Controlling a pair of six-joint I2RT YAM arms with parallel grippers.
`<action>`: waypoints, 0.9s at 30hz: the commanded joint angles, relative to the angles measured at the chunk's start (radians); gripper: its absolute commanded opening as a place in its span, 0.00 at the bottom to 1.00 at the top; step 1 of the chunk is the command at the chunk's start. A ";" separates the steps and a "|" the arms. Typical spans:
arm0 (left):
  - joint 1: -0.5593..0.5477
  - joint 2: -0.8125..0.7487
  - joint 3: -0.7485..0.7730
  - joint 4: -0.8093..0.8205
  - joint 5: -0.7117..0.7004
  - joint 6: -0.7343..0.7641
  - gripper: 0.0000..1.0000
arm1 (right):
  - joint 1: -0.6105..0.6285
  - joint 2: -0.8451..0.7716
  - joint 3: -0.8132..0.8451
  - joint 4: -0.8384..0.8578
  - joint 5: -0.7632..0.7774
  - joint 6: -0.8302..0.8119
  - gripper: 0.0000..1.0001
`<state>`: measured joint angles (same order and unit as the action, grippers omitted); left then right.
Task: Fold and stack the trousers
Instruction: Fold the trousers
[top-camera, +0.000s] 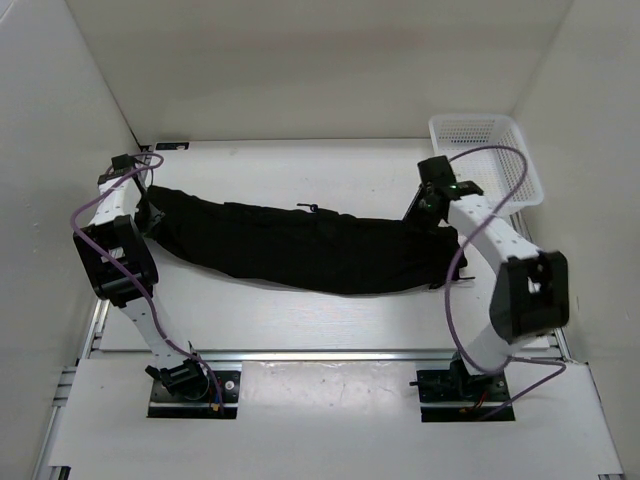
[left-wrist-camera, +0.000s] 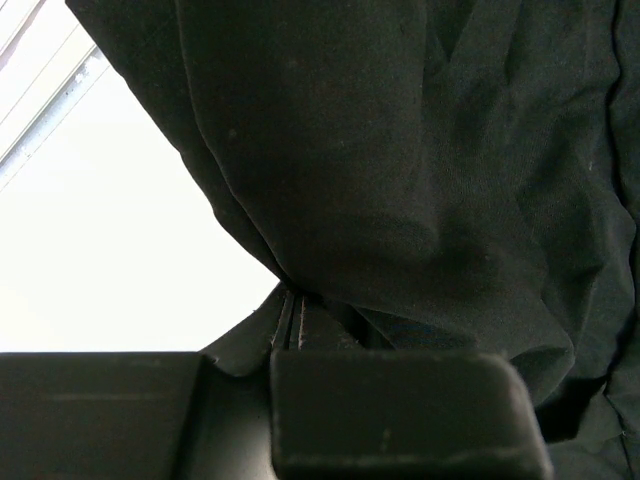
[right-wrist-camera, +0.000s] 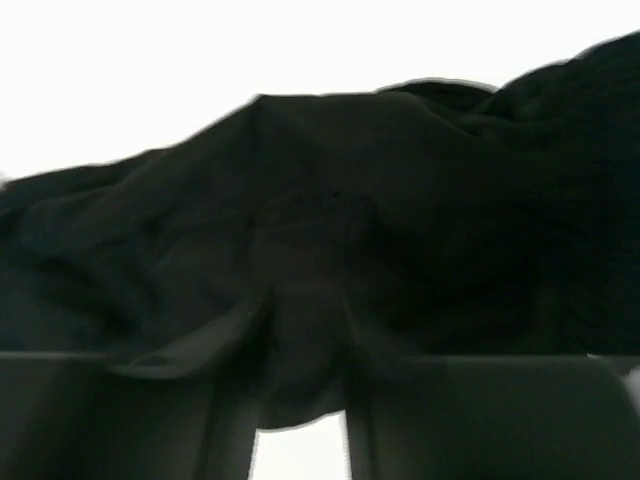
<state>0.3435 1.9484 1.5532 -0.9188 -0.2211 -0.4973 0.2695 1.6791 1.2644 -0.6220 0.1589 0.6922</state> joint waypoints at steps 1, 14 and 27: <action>-0.005 -0.077 0.024 0.008 -0.012 0.003 0.10 | 0.002 -0.159 -0.016 -0.036 0.071 0.012 0.41; 0.081 0.003 0.030 -0.015 0.055 -0.069 0.99 | -0.061 -0.461 -0.026 -0.185 0.117 -0.083 0.67; 0.120 0.158 0.157 -0.006 0.074 -0.080 0.93 | -0.093 -0.470 -0.057 -0.203 0.082 -0.095 0.68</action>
<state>0.4679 2.0865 1.6905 -0.9245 -0.1677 -0.5602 0.1787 1.2247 1.1946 -0.8192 0.2470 0.6167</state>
